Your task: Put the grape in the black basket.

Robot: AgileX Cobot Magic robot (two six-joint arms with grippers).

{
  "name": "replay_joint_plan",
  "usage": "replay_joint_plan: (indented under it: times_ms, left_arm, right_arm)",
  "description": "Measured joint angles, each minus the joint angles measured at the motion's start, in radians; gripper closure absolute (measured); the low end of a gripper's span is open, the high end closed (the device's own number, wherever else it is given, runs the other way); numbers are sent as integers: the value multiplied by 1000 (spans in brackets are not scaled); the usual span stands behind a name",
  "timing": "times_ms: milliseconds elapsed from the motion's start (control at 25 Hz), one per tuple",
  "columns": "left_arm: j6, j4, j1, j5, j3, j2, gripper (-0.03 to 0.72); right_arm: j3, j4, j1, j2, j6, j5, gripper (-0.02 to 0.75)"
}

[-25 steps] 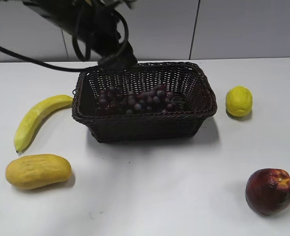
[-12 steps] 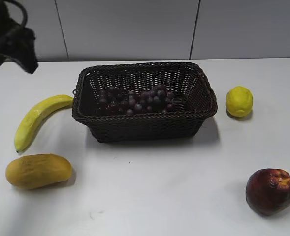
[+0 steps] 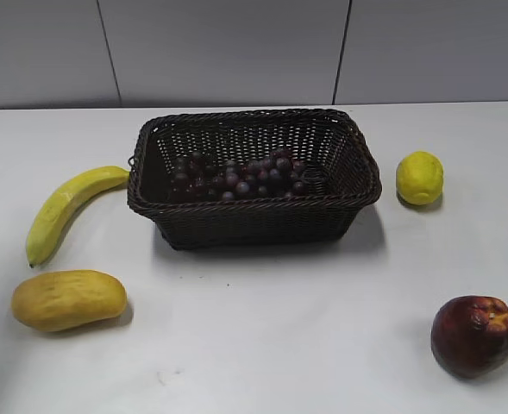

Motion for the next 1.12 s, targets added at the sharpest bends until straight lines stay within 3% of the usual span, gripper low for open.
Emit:
replay_joint_plan:
  times_ms: [760,1120]
  left_arm:
    - [-30,-15,1,-37,673,-732,128]
    - [-30,-14,1,-98,830,-1121,132]
  right_arm:
    - [0,0,0,0,0,0,240]
    - [0,0,0,0,0,0,240]
